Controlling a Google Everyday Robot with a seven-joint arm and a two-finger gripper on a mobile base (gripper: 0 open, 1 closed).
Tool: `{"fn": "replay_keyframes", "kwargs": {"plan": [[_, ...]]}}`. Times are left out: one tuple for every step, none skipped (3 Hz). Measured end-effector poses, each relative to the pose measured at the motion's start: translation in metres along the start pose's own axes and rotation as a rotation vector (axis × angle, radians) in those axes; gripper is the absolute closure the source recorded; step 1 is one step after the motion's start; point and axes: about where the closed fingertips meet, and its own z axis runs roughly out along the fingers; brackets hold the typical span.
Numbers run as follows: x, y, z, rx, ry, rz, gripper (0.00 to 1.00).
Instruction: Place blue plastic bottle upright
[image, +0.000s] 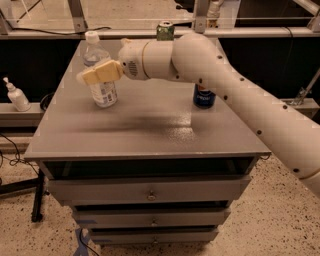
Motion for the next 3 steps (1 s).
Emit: {"fn": "replay_keyframes", "kwargs": {"plan": [[0.044, -0.002, -0.015, 0.020, 0.001, -0.072, 0.00], [0.106, 0.002, -0.050, 0.041, -0.002, -0.152, 0.00], [0.155, 0.007, -0.104, 0.059, -0.002, -0.219, 0.00]]}}
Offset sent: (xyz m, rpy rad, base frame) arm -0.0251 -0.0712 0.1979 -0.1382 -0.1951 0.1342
